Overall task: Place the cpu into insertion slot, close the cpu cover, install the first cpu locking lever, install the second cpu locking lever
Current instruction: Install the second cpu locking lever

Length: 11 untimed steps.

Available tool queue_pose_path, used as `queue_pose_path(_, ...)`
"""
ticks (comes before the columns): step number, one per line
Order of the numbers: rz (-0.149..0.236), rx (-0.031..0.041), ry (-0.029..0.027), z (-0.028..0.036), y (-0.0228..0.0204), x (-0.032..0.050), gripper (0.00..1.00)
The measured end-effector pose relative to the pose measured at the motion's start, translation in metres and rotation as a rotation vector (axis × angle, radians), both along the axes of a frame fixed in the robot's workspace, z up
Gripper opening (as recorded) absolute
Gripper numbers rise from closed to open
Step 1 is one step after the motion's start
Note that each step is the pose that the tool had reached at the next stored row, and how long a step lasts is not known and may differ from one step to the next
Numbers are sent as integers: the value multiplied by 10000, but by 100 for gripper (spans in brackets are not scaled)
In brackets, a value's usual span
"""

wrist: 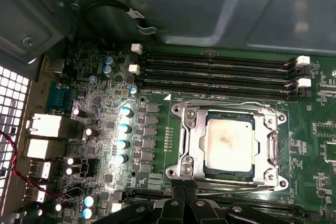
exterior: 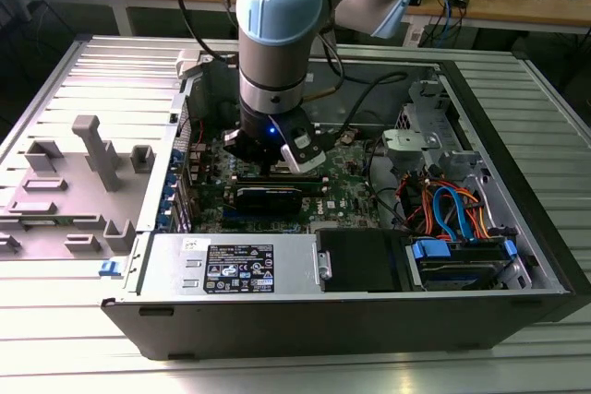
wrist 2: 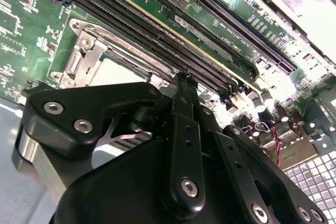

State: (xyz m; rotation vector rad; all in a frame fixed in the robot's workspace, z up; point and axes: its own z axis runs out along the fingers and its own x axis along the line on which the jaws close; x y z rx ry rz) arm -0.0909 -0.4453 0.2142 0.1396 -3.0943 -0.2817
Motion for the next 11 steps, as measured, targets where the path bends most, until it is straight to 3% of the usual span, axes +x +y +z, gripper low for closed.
queue_pose_path(4, 0, 42, 1, -11, 0, -5, 11)
queue_pose_path(6, 0, 124, 1, -12, 0, -5, 11)
queue_pose_path(10, 1, 183, 2, -14, 0, -6, 11)
queue_pose_path(11, 3, 235, 1, -15, -9, -4, 11)
